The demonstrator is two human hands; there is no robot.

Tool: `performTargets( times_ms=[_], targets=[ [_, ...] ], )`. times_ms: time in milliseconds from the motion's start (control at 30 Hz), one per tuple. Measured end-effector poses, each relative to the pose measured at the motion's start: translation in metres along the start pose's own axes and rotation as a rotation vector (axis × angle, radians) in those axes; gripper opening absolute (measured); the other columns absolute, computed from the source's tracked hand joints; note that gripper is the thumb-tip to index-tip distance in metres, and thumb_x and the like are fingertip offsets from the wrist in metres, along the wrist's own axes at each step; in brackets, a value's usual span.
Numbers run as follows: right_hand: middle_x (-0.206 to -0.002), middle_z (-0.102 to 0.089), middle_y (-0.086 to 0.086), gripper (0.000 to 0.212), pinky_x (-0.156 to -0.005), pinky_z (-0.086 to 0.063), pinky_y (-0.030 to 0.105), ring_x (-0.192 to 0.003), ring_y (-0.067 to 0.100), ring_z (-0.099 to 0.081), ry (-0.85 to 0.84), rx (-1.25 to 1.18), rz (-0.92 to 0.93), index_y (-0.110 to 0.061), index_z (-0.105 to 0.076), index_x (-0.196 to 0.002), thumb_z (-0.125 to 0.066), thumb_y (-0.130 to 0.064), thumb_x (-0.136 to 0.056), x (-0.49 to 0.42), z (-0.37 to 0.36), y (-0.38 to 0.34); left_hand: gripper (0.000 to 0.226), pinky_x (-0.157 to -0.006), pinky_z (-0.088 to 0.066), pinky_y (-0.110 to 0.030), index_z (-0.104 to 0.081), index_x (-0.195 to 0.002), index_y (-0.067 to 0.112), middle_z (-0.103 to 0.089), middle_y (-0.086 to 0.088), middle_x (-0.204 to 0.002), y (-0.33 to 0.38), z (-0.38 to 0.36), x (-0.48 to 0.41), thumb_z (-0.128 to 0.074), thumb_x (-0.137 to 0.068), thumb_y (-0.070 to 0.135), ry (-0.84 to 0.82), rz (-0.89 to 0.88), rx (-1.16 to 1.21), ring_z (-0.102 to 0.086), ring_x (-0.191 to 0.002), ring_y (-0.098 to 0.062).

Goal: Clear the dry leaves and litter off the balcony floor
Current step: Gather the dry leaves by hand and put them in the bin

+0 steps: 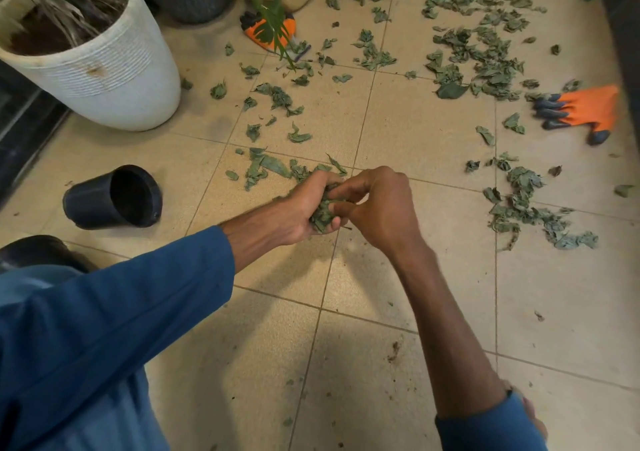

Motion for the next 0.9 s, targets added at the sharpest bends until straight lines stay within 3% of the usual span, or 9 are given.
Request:
performTargets(
  times_ms=[100, 233, 333, 433, 567, 700, 900],
  targets=[
    [-0.082, -0.076, -0.005, 0.022, -0.068, -0.055, 0.017, -0.070, 0.003, -0.068, 0.079, 0.063, 0.011, -0.020, -0.082, -0.088, -0.088, -0.007, -0.071, 0.004, -0.006, -0.009, 0.026, -0.045, -0.043, -0.022, -0.063, -0.069, 0.019, -0.059, -0.002, -0.063, 0.002, 0.008, -0.004, -0.051, -0.092, 0.024, 0.078, -0.068, -0.088, -0.053, -0.047, -0.011],
    [-0.073, -0.073, -0.006, 0.022, -0.061, -0.050, 0.008, -0.066, 0.001, -0.066, 0.124, 0.043, 0.039, -0.017, -0.079, -0.086, -0.080, 0.001, -0.074, 0.009, -0.008, -0.012, 0.022, -0.043, -0.040, -0.021, -0.064, -0.074, 0.018, -0.061, -0.005, -0.064, 0.003, 0.015, -0.003, -0.054, -0.091, 0.026, 0.200, -0.121, -0.104, -0.051, -0.045, -0.013],
    [-0.080, -0.075, -0.005, 0.027, -0.064, -0.050, 0.006, -0.076, 0.002, -0.069, 0.029, 0.014, 0.024, -0.019, -0.080, -0.095, -0.078, 0.001, -0.076, 0.011, -0.009, -0.008, 0.020, -0.041, -0.038, -0.020, -0.066, -0.077, 0.014, -0.061, -0.005, -0.063, 0.004, 0.017, -0.003, -0.055, -0.090, 0.023, 0.257, -0.138, -0.106, -0.048, -0.041, -0.013],
    [-0.086, -0.077, -0.002, 0.026, -0.074, -0.057, 0.016, -0.084, 0.004, -0.072, -0.082, 0.004, 0.035, -0.016, -0.081, -0.098, -0.076, 0.001, -0.079, 0.012, -0.007, -0.006, 0.016, -0.040, -0.038, -0.019, -0.065, -0.079, 0.013, -0.061, -0.005, -0.064, 0.003, 0.013, -0.007, -0.054, -0.089, 0.020, 0.271, -0.124, -0.081, -0.047, -0.041, -0.013],
    [-0.076, -0.074, 0.003, 0.014, -0.069, -0.060, 0.033, -0.072, 0.011, -0.072, -0.004, 0.048, 0.030, -0.010, -0.077, -0.091, -0.070, 0.001, -0.085, 0.014, 0.006, 0.001, 0.018, -0.039, -0.036, -0.019, -0.063, -0.076, 0.015, -0.057, -0.002, -0.057, -0.002, -0.006, -0.012, -0.053, -0.090, 0.017, 0.208, -0.100, -0.080, -0.047, -0.040, -0.012],
    [-0.067, -0.072, -0.002, 0.013, -0.057, -0.058, 0.021, -0.058, 0.004, -0.070, 0.115, -0.043, -0.061, -0.012, -0.070, -0.088, -0.076, -0.002, -0.083, 0.017, 0.021, 0.018, 0.020, -0.038, -0.038, -0.020, -0.071, -0.094, 0.008, -0.062, -0.009, -0.067, -0.003, -0.021, -0.016, -0.053, -0.091, 0.017, 0.148, -0.094, -0.116, -0.053, -0.044, -0.015],
    [-0.071, -0.072, -0.010, 0.010, -0.058, -0.043, 0.005, -0.060, -0.004, -0.061, 0.169, 0.040, 0.002, -0.018, -0.080, -0.079, -0.081, -0.009, -0.078, 0.010, 0.017, 0.016, 0.020, -0.037, -0.038, -0.020, -0.066, -0.080, 0.009, -0.062, -0.009, -0.059, 0.008, -0.016, -0.012, -0.052, -0.092, 0.018, 0.194, -0.132, -0.155, -0.053, -0.041, -0.016]
  ],
)
Point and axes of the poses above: each hand's wrist, its own x-axis away from the middle knuckle, its own z-axis out of the back of the hand, y = z × x, the point moved 8 cm from there along -x, towards the middle knuckle
